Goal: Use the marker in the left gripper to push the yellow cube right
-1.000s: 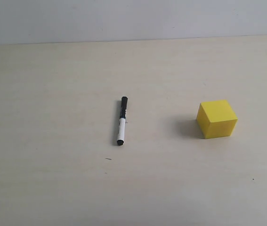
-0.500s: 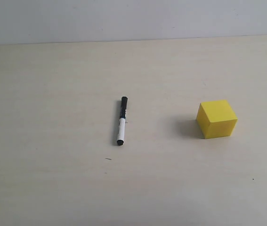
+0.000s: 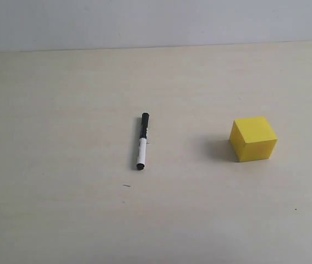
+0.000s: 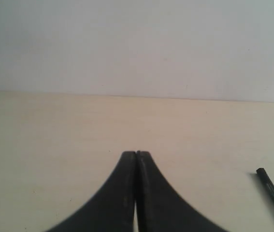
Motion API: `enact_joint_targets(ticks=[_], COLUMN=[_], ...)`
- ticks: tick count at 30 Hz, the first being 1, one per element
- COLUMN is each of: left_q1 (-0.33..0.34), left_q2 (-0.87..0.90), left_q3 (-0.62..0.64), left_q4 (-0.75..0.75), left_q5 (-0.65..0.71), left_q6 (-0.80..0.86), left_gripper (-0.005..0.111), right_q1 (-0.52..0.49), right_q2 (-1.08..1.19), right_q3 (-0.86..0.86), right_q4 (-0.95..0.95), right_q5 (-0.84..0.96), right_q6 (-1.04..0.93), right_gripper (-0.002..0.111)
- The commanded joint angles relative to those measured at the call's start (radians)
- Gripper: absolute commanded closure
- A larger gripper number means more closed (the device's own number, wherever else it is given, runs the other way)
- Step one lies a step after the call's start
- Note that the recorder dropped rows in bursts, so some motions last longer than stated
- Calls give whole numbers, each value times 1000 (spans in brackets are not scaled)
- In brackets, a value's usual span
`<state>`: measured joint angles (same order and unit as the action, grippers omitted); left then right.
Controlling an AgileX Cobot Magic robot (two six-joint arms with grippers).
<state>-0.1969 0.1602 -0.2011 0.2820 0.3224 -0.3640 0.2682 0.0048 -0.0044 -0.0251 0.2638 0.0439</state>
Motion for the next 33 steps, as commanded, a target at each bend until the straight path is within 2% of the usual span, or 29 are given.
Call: enact_joint_targets(ticks=[1,14,23,33], left_q1=[2,4,49,59], left_q2=[4,4,-30,-36], left_q3=[6,3,10,50], left_q4=[3,18,-301,-308], left_q5=[51,74,27,4], left_q6=[-45,-55,317,297], left_gripper=[107,107,107,107], right_q1=[-6,-6,-6,-6], right_q2=[-5,-5,-5,-5], right_q3=[4,4,4,4], right_q4=[1,1,1,1], right_q5=[-11,-11,-11,-11], right_q6=[-5,-5,-5,-5], right_gripper=[108,108,108,108])
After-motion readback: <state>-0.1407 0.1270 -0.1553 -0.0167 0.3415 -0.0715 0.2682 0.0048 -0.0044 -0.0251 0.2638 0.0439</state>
